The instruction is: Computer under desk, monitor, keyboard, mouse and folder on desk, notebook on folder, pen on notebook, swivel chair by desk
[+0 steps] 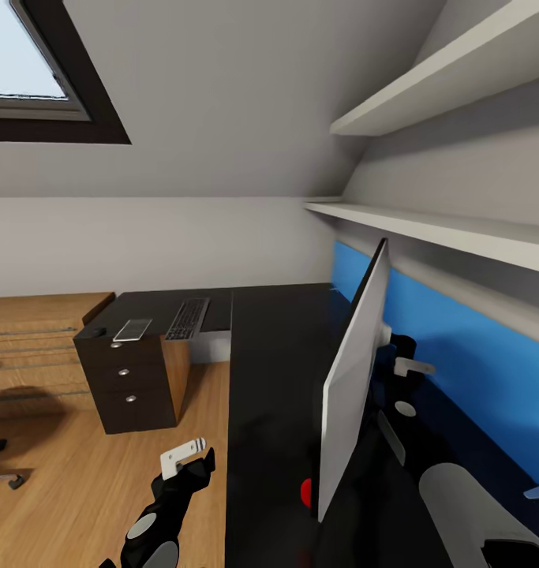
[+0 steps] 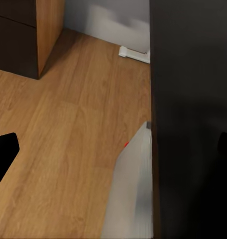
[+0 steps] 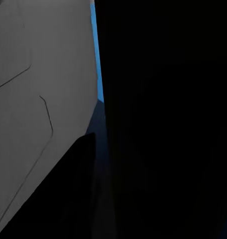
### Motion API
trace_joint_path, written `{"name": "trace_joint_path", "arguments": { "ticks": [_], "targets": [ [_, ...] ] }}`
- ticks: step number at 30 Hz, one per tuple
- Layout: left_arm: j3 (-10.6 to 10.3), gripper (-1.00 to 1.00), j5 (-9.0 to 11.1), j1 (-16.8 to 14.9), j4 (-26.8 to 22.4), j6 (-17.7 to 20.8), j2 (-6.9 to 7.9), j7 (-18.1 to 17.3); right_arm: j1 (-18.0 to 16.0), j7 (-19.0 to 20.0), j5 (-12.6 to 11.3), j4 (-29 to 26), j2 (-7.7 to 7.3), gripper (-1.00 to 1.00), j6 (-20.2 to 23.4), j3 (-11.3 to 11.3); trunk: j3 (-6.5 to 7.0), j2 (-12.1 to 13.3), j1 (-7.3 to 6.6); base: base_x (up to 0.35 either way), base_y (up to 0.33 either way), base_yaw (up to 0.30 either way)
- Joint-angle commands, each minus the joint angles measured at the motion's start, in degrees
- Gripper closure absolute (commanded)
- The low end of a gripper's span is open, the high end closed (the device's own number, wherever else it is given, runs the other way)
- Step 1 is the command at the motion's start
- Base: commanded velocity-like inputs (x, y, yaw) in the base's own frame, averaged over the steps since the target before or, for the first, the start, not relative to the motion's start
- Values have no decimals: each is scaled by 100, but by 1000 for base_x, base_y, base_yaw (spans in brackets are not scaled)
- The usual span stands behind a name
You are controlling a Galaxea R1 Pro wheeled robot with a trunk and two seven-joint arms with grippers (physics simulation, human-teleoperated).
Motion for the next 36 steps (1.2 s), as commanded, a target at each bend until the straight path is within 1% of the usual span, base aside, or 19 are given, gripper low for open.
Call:
{"name": "trace_joint_path", "arguments": {
  "ticks": [1, 6, 13, 17, 19, 21, 22, 23, 24, 25, 27, 30, 33, 36],
  "targets": [
    [-14, -100, 10, -10, -8, 25, 4, 39, 1, 22, -51, 7, 0, 100, -32, 30, -10, -4, 0, 0, 0, 182],
    [-12, -100, -5, -10, -8, 21, 14, 39, 0, 22, -50, 7, 1, 100, -37, 30, -17, -4, 0, 0, 0, 187],
    [-5, -100, -17, -10, -35, 16, 22, 44, 9, 29, -43, 13, 1, 100, -38, 30, -17, -4, 0, 0, -10, 20],
    [-3, -100, -20, -10, -61, 16, 22, 47, 10, 31, -43, 16, 1, 100, -37, 30, -17, -4, 0, 0, -214, 1],
    [16, -100, -24, -10, -153, 30, 31, 65, 10, 31, -43, 16, 1, 100, -35, 30, -17, -4, 0, 0, -186, 0],
    [21, -100, -23, -10, -302, 64, 84, 175, 10, 31, -42, 16, 1, 100, -37, 30, -17, -4, 0, 0, -84, 0],
    [18, -100, -13, -10, -486, 175, 183, 417, 10, 31, -42, 16, 1, 100, -37, 30, -17, -4, 0, 0, -38, 0],
    [23, -100, -6, -10, -587, 342, 239, 620, 10, 31, -42, 16, 1, 100, -38, 30, -17, -4, 0, 0, -24, 0],
    [34, -100, 0, -10, -656, 513, 275, 780, 10, 31, -42, 16, 1, 100, -38, 30, -17, -4, 0, 0, -16, 0],
    [83, -100, 17, -10, -712, 778, 306, 925, 10, 33, -41, 20, 1, 100, -36, 30, -17, -4, 0, 0, -8, 0],
    [214, -100, 42, -10, -747, 1011, 325, 1014, 10, 37, -38, 23, 1, 100, -35, 30, -17, -4, 0, 0, -4, 0],
    [348, -100, 68, -10, -768, 1192, 334, 1056, 10, 39, -36, 26, 1, 100, -32, 32, -17, -4, 0, 0, -2, 0],
    [423, -100, 78, -10, -799, 1285, 338, 1073, 10, 38, -34, 25, 1, 100, -26, 38, -17, -4, 0, 0, 0, 0],
    [427, -100, 79, -10, -862, 1296, 338, 1075, 10, 39, -34, 25, 1, 100, -24, 34, -17, -4, 0, 0, 0, 0]
  ]
}}
